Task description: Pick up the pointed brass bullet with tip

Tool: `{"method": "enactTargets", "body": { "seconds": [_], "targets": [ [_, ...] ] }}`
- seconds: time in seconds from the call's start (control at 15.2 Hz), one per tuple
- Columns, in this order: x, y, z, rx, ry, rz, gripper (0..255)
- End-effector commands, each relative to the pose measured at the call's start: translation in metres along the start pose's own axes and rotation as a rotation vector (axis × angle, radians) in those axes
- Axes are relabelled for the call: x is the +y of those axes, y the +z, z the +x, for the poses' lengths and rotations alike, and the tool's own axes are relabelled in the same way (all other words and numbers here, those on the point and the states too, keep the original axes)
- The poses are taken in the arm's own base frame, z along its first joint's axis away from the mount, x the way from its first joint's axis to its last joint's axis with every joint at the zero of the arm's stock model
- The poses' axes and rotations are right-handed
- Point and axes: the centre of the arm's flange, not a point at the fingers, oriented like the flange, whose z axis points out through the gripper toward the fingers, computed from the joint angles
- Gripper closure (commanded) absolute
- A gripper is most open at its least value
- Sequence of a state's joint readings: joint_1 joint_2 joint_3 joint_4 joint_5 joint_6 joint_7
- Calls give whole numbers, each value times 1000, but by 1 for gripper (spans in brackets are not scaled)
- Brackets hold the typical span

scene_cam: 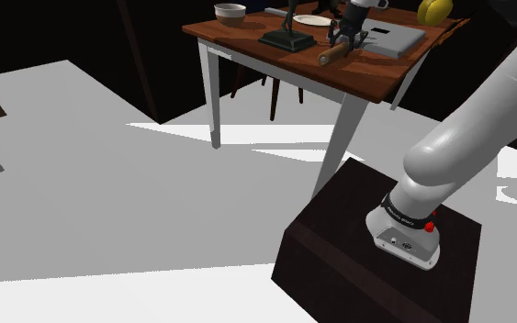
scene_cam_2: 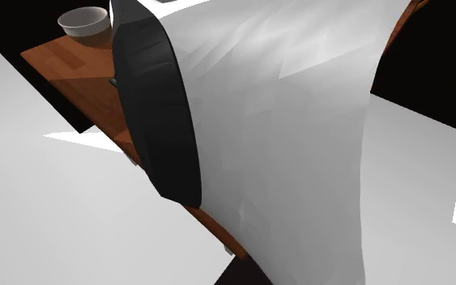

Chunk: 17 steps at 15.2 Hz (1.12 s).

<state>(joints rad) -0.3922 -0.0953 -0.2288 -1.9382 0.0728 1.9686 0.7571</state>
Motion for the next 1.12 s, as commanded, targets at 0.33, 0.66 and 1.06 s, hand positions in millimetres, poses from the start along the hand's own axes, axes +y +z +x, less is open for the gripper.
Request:
{"method": "enactTargets", "body": {
  "seconds": [0.33,0.66,1.06],
  "targets": [
    [1,2,1,0,0,0,255],
    [-1,-9,0,0,0,0,255],
    [-6,-41,1,0,0,0,255]
  ]
}}
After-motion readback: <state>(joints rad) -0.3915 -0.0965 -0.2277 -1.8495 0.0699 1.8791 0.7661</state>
